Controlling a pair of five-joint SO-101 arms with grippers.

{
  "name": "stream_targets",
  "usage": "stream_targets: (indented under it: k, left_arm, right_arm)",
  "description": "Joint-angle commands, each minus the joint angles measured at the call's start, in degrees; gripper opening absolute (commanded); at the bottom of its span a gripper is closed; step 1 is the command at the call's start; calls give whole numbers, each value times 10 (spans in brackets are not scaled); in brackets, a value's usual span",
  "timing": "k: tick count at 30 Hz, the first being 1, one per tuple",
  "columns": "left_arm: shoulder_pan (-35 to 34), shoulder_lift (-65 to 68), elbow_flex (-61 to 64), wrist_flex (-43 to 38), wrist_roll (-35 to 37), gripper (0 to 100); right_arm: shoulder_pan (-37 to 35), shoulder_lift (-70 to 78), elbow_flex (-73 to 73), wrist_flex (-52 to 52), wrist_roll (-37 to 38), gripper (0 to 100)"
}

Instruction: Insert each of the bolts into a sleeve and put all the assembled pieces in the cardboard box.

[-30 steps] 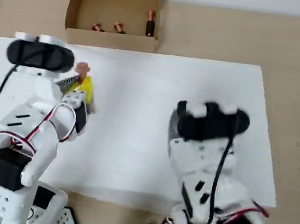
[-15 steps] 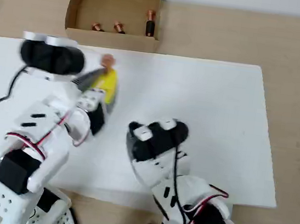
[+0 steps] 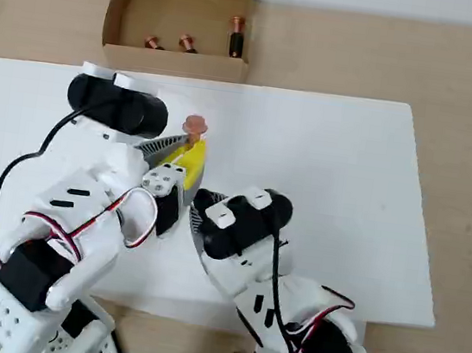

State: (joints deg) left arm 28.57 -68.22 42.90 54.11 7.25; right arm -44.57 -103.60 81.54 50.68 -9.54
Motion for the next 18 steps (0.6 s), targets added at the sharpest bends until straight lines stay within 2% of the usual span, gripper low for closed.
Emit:
stream_targets:
  k: [1,5,11,14,18]
  left_arm:
    - [7,-4,-7,1,4,10]
    - [-9,-4,-18,-15,33,9]
    - [-144,-50,-42,-66,141,9]
    - [-135,-96,-12,-65,116,9]
    - [-78,-185,69,-47,48,12]
  right_arm:
    - [-6,-46,-1,-16,-4,12]
    - [-6,-46,-1,-16,-5,12]
    - [-5,-45,7,-16,-33,12]
    - [-5,-45,16,-16,-47,12]
    - [-5,-45,25,-16,-48,12]
